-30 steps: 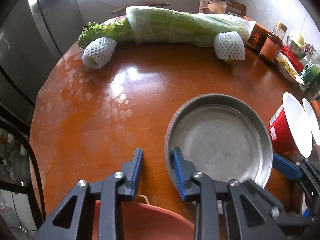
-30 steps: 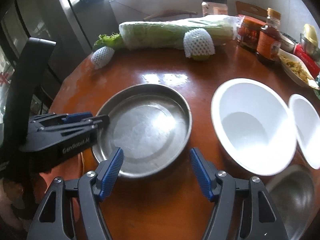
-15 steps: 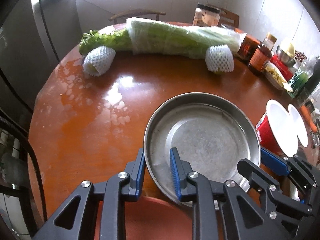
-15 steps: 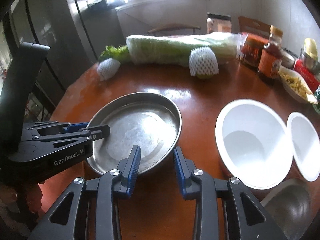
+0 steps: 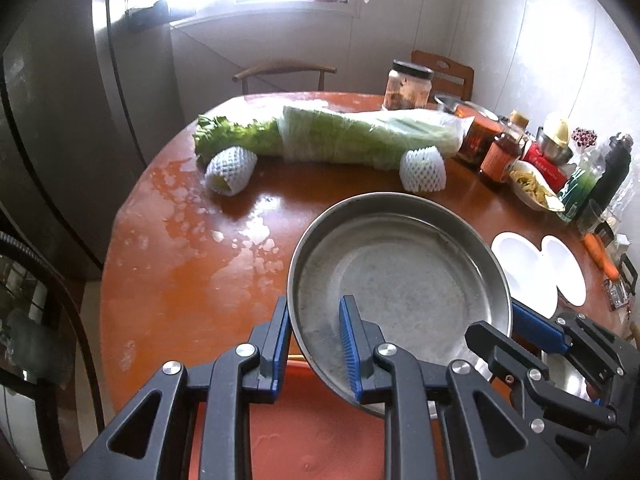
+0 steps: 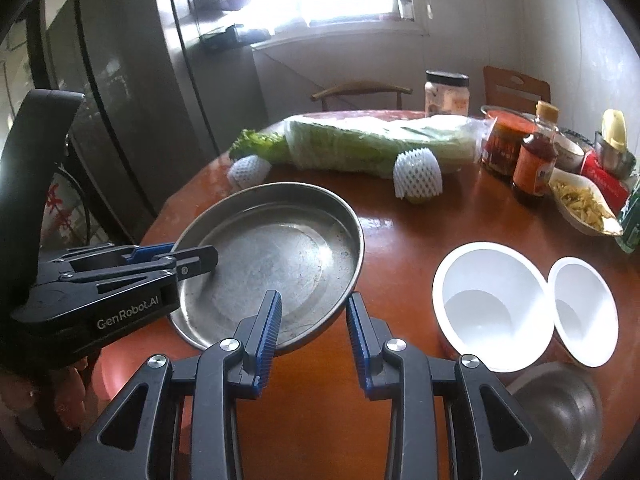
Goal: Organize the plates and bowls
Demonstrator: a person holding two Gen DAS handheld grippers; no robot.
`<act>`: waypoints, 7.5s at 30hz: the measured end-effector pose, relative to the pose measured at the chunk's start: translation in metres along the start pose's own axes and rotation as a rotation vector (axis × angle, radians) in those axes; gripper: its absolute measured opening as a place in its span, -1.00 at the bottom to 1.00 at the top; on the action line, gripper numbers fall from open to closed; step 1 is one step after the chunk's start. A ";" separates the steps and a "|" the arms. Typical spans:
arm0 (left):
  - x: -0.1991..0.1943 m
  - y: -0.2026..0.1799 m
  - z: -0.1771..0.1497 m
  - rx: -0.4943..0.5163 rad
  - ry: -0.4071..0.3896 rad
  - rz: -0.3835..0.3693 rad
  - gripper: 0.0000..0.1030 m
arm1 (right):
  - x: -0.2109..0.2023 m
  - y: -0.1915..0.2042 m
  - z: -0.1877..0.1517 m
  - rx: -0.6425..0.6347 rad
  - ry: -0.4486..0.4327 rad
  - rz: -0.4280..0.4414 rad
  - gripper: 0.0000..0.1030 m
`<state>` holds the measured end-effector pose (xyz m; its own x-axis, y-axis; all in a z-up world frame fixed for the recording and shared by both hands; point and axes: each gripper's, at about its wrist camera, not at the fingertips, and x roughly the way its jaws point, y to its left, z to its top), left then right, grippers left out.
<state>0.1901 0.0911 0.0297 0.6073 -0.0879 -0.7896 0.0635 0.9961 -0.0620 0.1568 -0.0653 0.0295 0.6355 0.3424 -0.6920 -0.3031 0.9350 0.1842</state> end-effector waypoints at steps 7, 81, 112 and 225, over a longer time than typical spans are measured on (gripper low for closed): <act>-0.027 0.006 -0.005 -0.008 -0.040 0.009 -0.52 | -0.020 0.013 0.000 -0.020 -0.037 0.014 -0.33; -0.019 0.064 -0.102 -0.063 -0.055 0.155 -0.52 | 0.027 0.090 -0.054 -0.245 0.063 0.051 -0.32; -0.026 0.065 -0.105 -0.073 -0.075 0.155 -0.32 | 0.025 0.098 -0.058 -0.269 0.067 0.048 -0.22; 0.037 -0.211 -0.088 0.160 0.071 -0.133 0.24 | -0.080 -0.202 -0.124 0.141 -0.013 -0.148 0.08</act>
<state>0.1299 -0.1213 -0.0399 0.5282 -0.2121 -0.8222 0.2682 0.9604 -0.0754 0.0792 -0.2930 -0.0383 0.6752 0.2008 -0.7097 -0.1043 0.9785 0.1777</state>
